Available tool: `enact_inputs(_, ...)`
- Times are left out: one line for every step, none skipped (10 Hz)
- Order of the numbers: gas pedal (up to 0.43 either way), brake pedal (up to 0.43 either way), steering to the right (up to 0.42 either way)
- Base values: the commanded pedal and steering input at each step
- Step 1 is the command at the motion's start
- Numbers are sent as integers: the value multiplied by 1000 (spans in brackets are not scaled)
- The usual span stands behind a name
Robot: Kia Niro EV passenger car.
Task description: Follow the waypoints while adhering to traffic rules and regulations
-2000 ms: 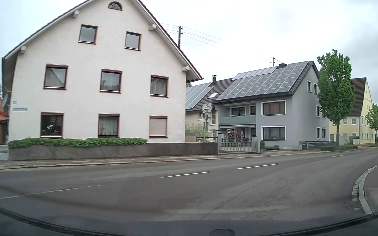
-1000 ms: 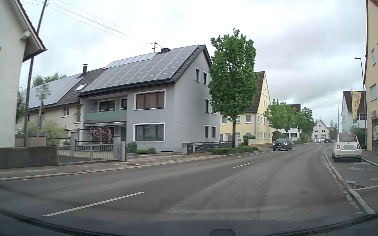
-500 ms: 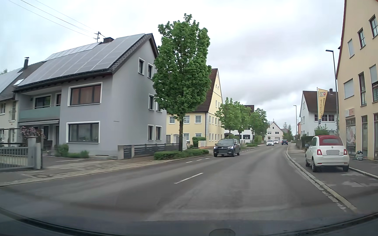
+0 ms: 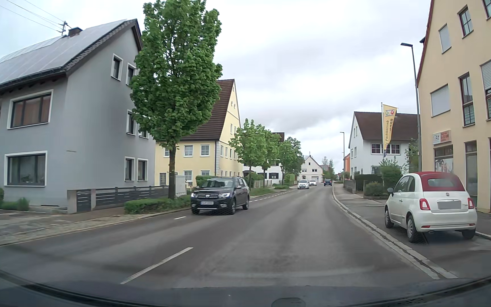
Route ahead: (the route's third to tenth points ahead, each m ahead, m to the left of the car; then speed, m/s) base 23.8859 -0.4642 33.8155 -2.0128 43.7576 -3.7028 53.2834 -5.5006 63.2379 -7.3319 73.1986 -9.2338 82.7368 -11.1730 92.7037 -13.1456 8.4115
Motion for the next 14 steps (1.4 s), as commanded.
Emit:
enact_inputs(287,0,102)
enact_inputs(287,0,91)
enact_inputs(287,0,77)
enact_inputs(287,0,67)
enact_inputs(311,0,59)
enact_inputs(311,0,54)
enact_inputs(311,0,46)
enact_inputs(331,0,39)
enact_inputs(331,0,36)
enact_inputs(331,0,36)
enact_inputs(331,0,34)
enact_inputs(331,0,29)
enact_inputs(331,0,24)
enact_inputs(331,0,22)
